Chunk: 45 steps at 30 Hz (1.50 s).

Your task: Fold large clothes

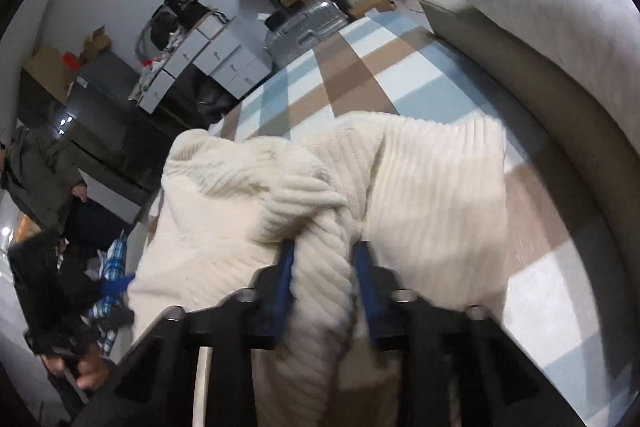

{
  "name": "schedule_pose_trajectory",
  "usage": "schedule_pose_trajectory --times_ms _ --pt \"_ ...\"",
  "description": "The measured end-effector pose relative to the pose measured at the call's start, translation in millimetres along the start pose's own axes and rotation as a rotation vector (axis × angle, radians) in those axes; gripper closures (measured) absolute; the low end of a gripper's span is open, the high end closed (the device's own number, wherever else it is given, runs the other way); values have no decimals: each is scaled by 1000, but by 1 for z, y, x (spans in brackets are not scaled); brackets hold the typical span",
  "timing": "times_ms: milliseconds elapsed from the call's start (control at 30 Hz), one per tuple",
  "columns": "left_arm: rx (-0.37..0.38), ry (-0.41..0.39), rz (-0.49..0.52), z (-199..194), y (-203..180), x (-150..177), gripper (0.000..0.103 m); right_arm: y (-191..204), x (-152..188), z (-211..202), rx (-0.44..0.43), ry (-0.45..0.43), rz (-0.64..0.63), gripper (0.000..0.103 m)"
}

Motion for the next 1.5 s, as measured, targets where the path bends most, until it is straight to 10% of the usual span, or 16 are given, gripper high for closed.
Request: schedule_pose_trajectory --times_ms 300,433,633,1033,1200,1500 --pt "-12 -28 -173 50 57 -59 25 -24 17 -73 130 -167 -47 46" --pt "-38 27 -128 84 54 -78 25 -49 15 -55 116 -84 11 45" --pt "-43 100 37 106 31 -81 38 -43 6 -5 92 41 -22 70" --pt "-44 82 57 92 36 -77 41 -37 -14 3 172 55 -58 61" --pt "-8 40 15 61 27 -60 41 -44 19 -43 134 15 -33 43" --pt "48 1 -18 10 10 -9 40 -22 70 -90 15 -14 6 40"
Point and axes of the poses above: each gripper's, at about its wrist camera, not at the fingertips, and z roughly the way its jaws point, y to its left, x to its underside, the point moved 4 cm from there along z, roughly the way its jaws point, and after that the axes turned 6 degrees about z, right-handed, at the moved point
